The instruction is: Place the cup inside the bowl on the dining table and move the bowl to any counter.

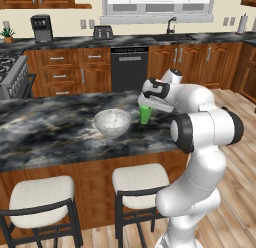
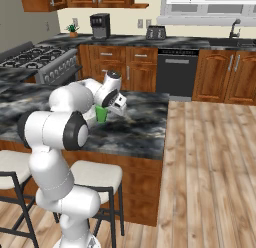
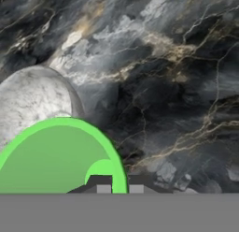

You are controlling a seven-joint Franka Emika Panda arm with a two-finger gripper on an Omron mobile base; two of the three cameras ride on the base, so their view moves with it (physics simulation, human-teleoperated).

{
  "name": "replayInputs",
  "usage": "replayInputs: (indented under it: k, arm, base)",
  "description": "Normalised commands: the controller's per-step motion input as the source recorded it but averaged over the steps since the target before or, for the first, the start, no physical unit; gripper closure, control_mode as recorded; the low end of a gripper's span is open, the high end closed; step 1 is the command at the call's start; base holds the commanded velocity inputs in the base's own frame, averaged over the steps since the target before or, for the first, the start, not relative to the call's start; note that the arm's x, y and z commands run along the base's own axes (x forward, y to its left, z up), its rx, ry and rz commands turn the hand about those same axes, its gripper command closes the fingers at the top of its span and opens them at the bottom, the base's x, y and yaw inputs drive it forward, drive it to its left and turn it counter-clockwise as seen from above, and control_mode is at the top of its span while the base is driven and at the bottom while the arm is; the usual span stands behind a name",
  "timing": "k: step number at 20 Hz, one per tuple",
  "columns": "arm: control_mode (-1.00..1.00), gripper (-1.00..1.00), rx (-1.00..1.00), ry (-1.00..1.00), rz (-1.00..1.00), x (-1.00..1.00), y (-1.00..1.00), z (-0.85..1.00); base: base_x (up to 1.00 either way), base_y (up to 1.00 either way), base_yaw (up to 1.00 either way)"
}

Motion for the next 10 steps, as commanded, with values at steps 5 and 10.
replayInputs:
  k: [5,10]
  arm:
    - [-1.0,1.0,0.0,0.0,0.0,0.0,0.0,0.36]
    - [-1.0,1.0,0.0,0.0,0.0,0.0,0.01,0.45]
  base:
    - [0.0,0.0,0.0]
    - [0.0,0.0,0.0]
